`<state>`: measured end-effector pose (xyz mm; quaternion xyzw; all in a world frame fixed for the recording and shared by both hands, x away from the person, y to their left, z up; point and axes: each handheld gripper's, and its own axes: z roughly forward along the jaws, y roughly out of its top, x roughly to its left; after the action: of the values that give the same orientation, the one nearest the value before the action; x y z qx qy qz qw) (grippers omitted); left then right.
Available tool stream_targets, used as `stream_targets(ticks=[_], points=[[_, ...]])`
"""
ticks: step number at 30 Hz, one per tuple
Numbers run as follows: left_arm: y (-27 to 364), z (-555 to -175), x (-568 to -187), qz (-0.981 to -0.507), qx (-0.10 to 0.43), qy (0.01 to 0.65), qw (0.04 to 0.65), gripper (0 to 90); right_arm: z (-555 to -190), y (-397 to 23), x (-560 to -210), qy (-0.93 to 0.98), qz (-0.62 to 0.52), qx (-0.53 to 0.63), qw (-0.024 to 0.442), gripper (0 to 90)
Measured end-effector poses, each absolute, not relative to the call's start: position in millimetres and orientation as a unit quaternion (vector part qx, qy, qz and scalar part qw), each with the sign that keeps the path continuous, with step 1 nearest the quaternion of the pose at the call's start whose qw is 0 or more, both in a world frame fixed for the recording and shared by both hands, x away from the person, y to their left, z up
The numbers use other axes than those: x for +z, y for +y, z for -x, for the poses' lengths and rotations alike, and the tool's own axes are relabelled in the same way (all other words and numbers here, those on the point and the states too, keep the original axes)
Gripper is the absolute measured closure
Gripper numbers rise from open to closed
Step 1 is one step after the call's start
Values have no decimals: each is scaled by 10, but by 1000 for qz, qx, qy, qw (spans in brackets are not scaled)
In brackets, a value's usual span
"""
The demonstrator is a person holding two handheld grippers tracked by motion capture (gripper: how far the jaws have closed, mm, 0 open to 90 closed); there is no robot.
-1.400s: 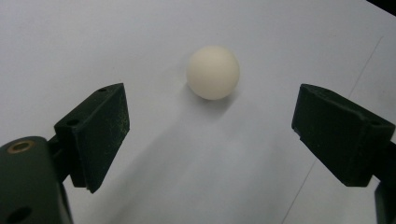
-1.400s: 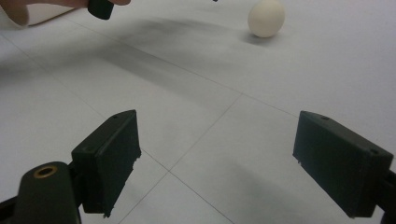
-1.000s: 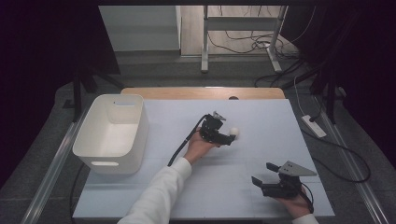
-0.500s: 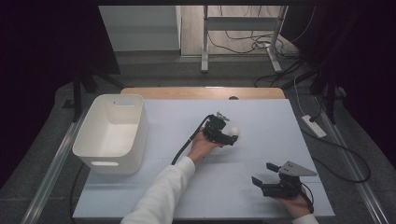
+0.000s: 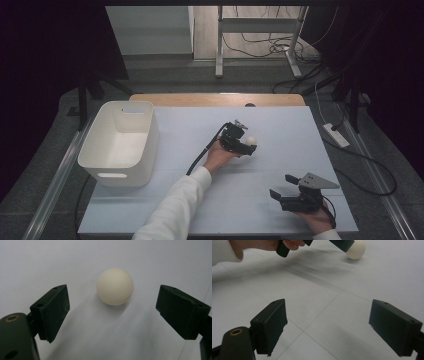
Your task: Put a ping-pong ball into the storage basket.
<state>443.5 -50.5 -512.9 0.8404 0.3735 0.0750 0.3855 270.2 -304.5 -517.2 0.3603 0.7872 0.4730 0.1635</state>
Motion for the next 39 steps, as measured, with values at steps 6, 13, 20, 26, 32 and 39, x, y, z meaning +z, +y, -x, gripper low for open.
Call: stream_targets(ticks=[6, 13, 20, 26, 32, 39], points=[[-519, -4474, -5143, -842, 76, 376, 380, 128, -2702, -3045, -5173, 787, -361, 473, 164, 145], [-569, -4509, -5151, -846, 76, 370, 376, 129, -2709, -3054, -5173, 786, -364, 472, 164, 145], [-604, -4545, -5142, -845, 74, 369, 381, 135, -2706, -3057, -5170, 785, -364, 473, 165, 145], [-639, -4605, -5152, -845, 74, 371, 378, 139, -2707, -3062, -5170, 784, -365, 474, 164, 145], [-652, -4628, -5177, -849, 75, 367, 372, 187, -2713, -3064, -5171, 785, -365, 473, 164, 146], [-654, -4647, -5204, -854, 67, 364, 367, 318, -2716, -3067, -5172, 783, -365, 475, 165, 146]])
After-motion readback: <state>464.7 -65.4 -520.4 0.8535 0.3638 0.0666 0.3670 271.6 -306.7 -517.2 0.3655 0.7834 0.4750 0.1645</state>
